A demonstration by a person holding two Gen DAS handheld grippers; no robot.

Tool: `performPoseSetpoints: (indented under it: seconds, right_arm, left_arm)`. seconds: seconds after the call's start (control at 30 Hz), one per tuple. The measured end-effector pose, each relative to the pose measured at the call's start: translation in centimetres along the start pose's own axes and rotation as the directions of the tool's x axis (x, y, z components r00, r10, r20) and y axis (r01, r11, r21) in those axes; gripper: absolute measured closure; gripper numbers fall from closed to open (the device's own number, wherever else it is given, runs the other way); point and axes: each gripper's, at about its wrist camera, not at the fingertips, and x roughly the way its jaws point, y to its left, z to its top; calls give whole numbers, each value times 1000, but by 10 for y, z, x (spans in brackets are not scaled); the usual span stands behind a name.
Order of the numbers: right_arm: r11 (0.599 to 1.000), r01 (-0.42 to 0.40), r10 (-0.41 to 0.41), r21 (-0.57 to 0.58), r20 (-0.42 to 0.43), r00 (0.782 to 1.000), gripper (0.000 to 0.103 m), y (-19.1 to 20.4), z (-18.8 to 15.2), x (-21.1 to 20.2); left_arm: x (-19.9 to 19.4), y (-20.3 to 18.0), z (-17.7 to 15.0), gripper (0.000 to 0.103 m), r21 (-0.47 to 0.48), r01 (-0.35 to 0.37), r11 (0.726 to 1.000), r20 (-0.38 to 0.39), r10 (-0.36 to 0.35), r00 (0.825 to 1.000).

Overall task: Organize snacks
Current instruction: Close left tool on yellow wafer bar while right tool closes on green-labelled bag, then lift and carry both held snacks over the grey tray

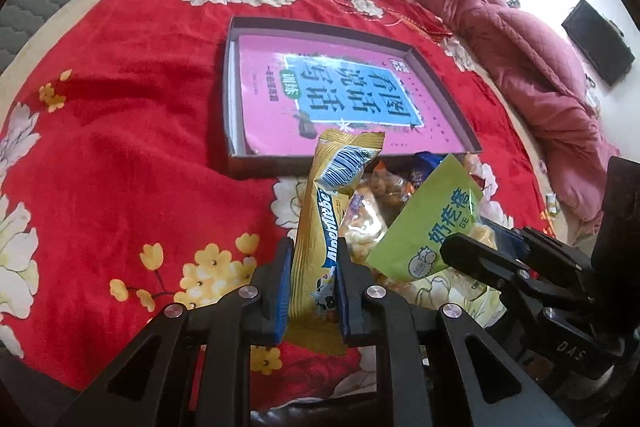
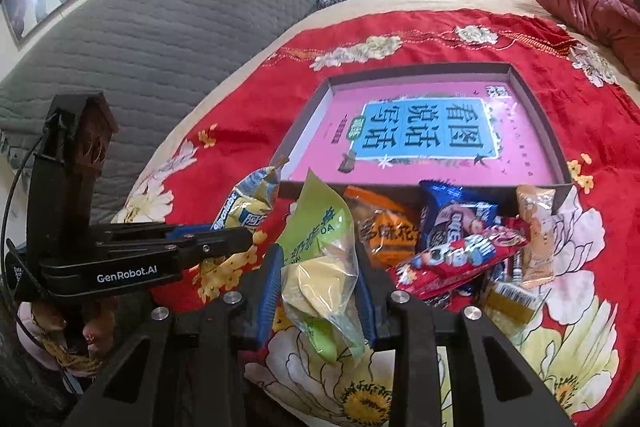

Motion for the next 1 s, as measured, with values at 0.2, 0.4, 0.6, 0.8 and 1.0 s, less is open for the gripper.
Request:
performPoseSetpoints:
  seconds: [0.2,0.4,0.6,0.8,1.0]
  right_arm:
    - [999,3,-4,33,47,999,69,-13,10,-9]
    - [998,10,-16,67,88,996,69,-29,20,-16]
    - [995,19,-32,96,135,990,69,-47,31,-23]
    - [991,32,-54,131,165,985,69,-67,42,-26]
    - [988,47,-74,145,186,980,69,-81,53,-27]
  left_arm:
    - [0,-5,8,84,-8,-16,1000,8,16,1000]
    - [3,-8,17,84,-18,-25,1000,13,25,1000]
    - [8,-12,28,84,-26,-32,999,21,32,999]
    - [13,-18,44,84,-31,-38,999,37,39,999]
    - [21,-23,58,84,-29,-55,998,49,57,997]
